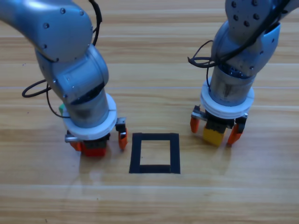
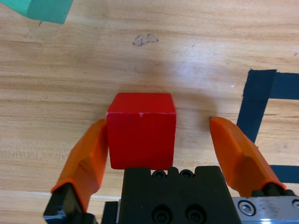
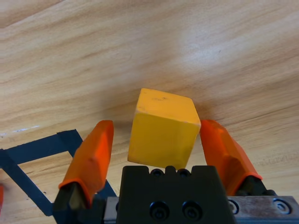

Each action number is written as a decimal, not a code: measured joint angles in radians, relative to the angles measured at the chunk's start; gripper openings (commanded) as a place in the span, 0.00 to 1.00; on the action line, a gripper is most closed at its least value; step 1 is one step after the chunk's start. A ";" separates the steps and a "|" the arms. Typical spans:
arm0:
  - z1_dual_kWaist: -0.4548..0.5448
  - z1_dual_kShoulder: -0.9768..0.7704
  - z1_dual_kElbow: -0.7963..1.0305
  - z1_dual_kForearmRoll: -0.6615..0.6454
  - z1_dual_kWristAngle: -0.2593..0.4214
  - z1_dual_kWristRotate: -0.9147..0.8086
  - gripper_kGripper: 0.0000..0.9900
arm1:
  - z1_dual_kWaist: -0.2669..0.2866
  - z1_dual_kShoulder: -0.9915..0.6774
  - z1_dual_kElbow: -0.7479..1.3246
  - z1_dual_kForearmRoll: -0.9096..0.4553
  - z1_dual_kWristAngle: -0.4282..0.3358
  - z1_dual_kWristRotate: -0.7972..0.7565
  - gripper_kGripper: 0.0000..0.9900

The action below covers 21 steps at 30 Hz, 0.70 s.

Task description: Stack the blocks in the rectangular block: red at the bottom, yellow in the middle, green on top

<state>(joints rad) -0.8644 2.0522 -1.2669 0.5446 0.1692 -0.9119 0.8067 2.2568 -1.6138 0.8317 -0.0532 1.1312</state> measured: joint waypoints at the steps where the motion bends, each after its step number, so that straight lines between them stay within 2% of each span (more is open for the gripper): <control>1: 0.000 0.000 0.005 -0.003 0.000 0.002 0.86 | 0.000 0.003 -0.004 0.000 0.001 -0.009 0.82; 2: 0.000 -0.001 0.009 -0.009 0.000 0.003 0.82 | 0.000 0.004 -0.007 0.000 0.002 -0.022 0.79; 3: 0.000 -0.004 0.016 -0.017 0.000 0.008 0.78 | 0.000 0.006 -0.010 0.000 0.002 -0.040 0.72; 4: 0.000 -0.006 0.024 -0.023 0.000 0.009 0.73 | 0.000 0.006 -0.010 0.000 0.002 -0.043 0.60; 6: 0.000 -0.015 0.040 -0.033 0.000 0.013 0.51 | 0.000 0.006 -0.010 0.000 0.002 -0.078 0.11; 7: 0.000 -0.022 0.050 -0.034 0.000 0.016 0.36 | -0.001 0.006 -0.010 0.000 0.002 -0.092 0.00; 10: 0.000 -0.060 0.106 -0.034 0.004 0.039 0.11 | -0.002 0.006 -0.010 0.000 0.002 -0.115 0.00; 11: 0.001 -0.064 0.112 -0.034 0.006 0.045 0.08 | -0.002 0.006 -0.011 0.000 -0.008 -0.118 0.00; 16: 0.001 -0.097 0.112 -0.034 0.034 0.059 0.08 | -0.010 -0.011 -0.011 0.015 -0.017 -0.150 0.00; 21: 0.002 -0.106 0.101 -0.034 0.052 0.059 0.08 | -0.020 -0.060 -0.016 0.056 -0.018 -0.313 0.00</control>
<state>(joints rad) -0.8624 1.9465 -1.1661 0.5105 0.2215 -0.8526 0.7870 2.1964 -1.6299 0.8877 -0.0715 0.8181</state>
